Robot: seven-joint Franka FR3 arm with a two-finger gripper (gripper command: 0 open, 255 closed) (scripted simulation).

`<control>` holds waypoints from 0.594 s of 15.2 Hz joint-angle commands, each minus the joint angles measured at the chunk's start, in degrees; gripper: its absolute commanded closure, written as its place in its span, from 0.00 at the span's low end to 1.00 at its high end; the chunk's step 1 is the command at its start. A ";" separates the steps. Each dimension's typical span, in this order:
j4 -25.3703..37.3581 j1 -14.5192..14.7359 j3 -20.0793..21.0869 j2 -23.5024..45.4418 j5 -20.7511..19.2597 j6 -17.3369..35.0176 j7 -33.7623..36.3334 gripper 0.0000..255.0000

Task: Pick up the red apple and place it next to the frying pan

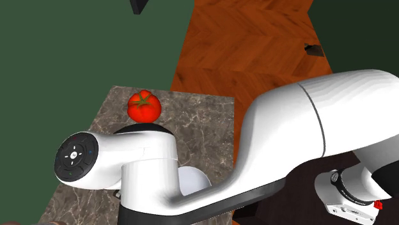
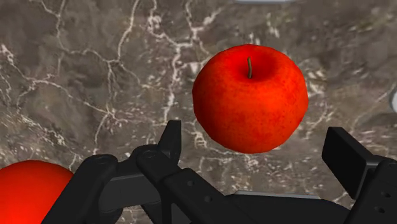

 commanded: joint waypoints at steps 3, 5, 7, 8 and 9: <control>3.56 0.65 0.39 -1.59 0.53 -5.14 -0.45 0.00; 3.55 0.65 0.39 -1.60 0.53 -5.14 -0.45 0.00; 3.56 0.65 0.38 -1.59 0.53 -5.14 -0.45 0.00; 3.56 0.65 0.38 -1.59 0.53 -5.14 -0.45 0.00; 3.56 0.65 0.38 -1.59 0.53 -5.14 -0.45 0.00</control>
